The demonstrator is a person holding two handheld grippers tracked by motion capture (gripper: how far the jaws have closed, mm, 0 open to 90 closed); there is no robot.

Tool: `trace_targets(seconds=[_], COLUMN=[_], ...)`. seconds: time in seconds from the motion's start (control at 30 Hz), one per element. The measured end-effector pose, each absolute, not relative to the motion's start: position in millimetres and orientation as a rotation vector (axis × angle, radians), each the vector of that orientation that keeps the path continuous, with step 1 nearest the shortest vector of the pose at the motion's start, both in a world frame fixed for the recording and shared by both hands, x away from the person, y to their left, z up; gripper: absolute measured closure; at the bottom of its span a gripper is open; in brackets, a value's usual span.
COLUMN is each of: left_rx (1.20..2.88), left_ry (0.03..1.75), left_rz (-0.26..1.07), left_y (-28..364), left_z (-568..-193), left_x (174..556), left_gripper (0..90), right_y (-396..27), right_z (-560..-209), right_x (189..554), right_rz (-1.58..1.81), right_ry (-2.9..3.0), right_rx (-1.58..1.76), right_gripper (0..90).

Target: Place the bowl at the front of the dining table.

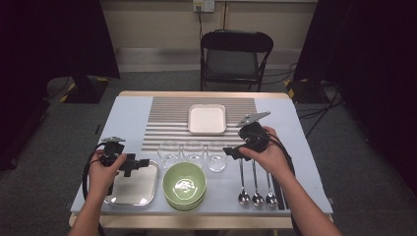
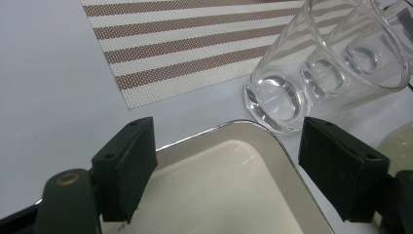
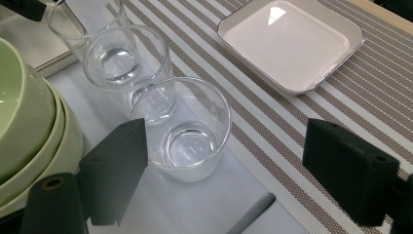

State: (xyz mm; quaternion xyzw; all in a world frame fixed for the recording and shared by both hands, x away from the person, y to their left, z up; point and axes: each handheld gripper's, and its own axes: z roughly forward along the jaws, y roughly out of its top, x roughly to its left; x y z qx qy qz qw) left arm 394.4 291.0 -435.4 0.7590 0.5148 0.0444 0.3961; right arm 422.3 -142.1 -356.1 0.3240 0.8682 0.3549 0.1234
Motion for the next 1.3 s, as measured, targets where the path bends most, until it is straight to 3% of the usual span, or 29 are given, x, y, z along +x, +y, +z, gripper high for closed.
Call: trace_targets(seconds=[1.3], left_rx=[1.934], left_ry=[1.297], left_rz=[0.104], left_y=[289.6], left_z=[-436.2], left_x=[394.7], left_gripper=[21.4], right_y=[-110.1], right_z=[-351.1], right_x=[416.9], right_rz=[1.096], right_ry=[2.602], right_rx=[0.876], right_gripper=[16.0])
